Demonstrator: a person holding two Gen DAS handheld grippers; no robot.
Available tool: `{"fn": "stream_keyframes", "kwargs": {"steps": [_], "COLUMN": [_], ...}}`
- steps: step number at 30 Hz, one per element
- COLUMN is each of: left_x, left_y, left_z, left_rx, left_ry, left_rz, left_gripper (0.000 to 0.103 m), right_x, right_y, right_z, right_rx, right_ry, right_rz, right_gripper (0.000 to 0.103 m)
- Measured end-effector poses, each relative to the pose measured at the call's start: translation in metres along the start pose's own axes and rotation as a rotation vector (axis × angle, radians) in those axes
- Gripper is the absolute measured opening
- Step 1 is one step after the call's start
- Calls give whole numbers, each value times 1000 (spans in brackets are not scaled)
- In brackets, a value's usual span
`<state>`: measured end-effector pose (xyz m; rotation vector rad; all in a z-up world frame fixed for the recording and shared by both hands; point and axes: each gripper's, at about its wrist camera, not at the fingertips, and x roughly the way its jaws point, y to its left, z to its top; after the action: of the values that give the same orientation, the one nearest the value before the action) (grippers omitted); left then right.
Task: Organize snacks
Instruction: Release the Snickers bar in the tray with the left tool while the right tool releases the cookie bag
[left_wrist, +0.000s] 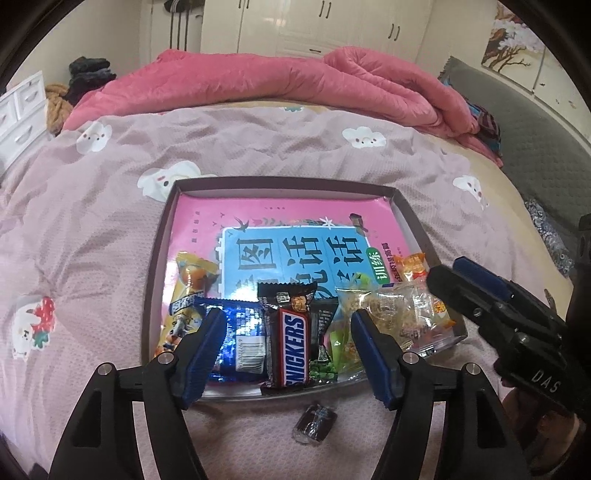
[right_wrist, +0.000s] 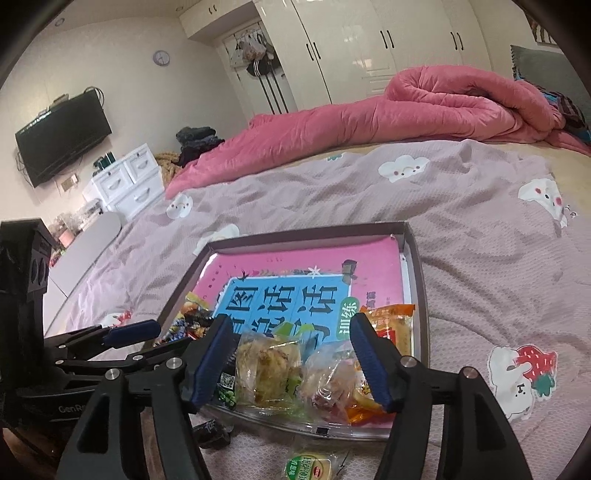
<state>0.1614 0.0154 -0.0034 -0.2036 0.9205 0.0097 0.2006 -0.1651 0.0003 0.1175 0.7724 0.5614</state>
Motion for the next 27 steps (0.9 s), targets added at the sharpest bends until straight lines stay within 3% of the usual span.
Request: {"fn": "stream_keyframes", "kwargs": {"steps": [15, 19, 27], "left_x": [-23, -27, -27], "left_y": [7, 4, -3], "left_z": [-20, -25, -41], "left_rx": [10, 31, 58], "left_ry": [-6, -7, 24], "left_rz": [1, 13, 3], "left_gripper": [72, 77, 79], "right_x": [-32, -41, -47], "right_y": [-10, -9, 0], "right_z": [-10, -15, -33], "right_rx": [45, 49, 40], "right_ry": [-46, -52, -14], "right_rz": [-30, -28, -64], "right_gripper": [73, 76, 82]}}
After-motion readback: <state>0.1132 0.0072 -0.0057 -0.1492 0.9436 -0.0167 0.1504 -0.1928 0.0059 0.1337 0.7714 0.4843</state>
